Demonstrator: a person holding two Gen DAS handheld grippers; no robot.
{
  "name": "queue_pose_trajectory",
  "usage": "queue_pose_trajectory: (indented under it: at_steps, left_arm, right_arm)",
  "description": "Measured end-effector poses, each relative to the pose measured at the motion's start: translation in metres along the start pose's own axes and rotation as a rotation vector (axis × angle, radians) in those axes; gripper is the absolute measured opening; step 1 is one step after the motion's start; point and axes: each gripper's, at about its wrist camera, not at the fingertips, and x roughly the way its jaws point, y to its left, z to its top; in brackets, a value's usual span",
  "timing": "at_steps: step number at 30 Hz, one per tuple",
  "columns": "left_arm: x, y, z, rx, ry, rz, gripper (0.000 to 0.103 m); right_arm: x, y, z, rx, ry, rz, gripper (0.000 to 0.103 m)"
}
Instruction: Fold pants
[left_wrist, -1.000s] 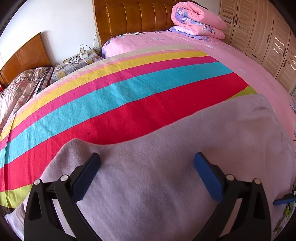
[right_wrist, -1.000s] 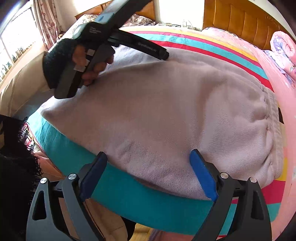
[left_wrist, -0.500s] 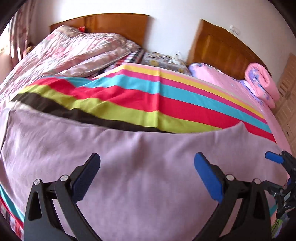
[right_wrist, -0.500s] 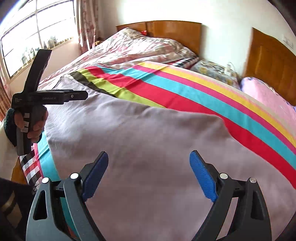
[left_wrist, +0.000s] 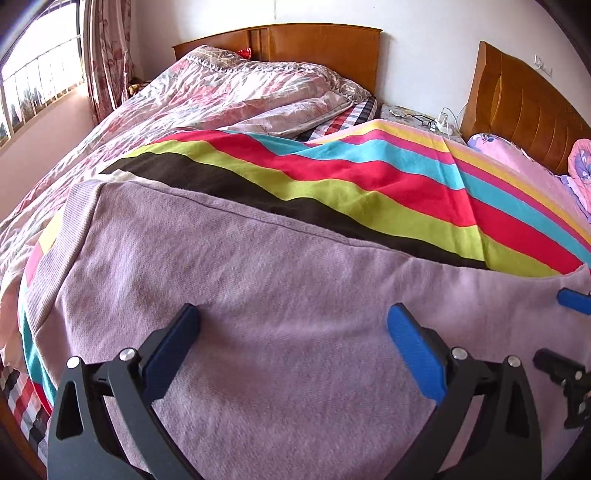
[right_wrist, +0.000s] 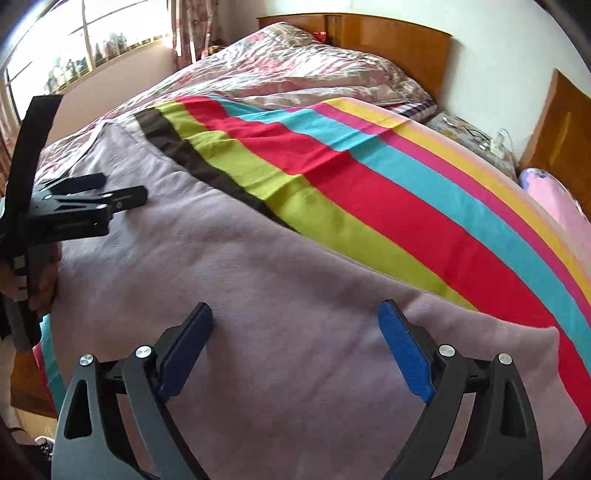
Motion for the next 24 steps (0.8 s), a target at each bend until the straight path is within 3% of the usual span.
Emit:
queue_pose_trajectory:
  at_steps: [2,6,9,12,15,18,22,24]
  left_arm:
    - [-0.002,-0.001,0.002,-0.015,-0.003,0.007,0.102]
    - [0.001,-0.002,0.003,-0.008,0.002,0.017,0.102]
    - [0.004,-0.005,0.002,0.016,0.001,0.029,0.102]
    - [0.005,-0.005,0.002,0.016,0.0,0.031,0.102]
    - [0.007,-0.008,0.003,0.021,0.001,0.046,0.102]
    - [0.008,-0.008,0.003,0.023,0.002,0.053,0.102]
    - [0.008,-0.009,0.002,0.025,0.001,0.057,0.102]
    - [0.009,-0.009,0.002,0.027,-0.001,0.06,0.102]
  right_arm:
    - [-0.005,-0.014,0.001,0.065,-0.013,0.038,0.088]
    - [0.003,-0.001,0.008,-0.015,-0.027,0.086,0.088]
    - [0.019,-0.015,0.015,0.038,-0.018,0.064,0.088]
    - [0.009,-0.025,0.016,0.103,-0.022,0.027,0.088]
    - [-0.012,-0.017,0.004,0.073,-0.042,0.058,0.088]
    - [-0.028,0.007,-0.019,-0.034,-0.031,0.102,0.088]
    - [-0.027,0.027,-0.052,-0.16,0.03,0.028,0.088]
    - [-0.031,0.021,-0.058,-0.121,0.017,0.042,0.089]
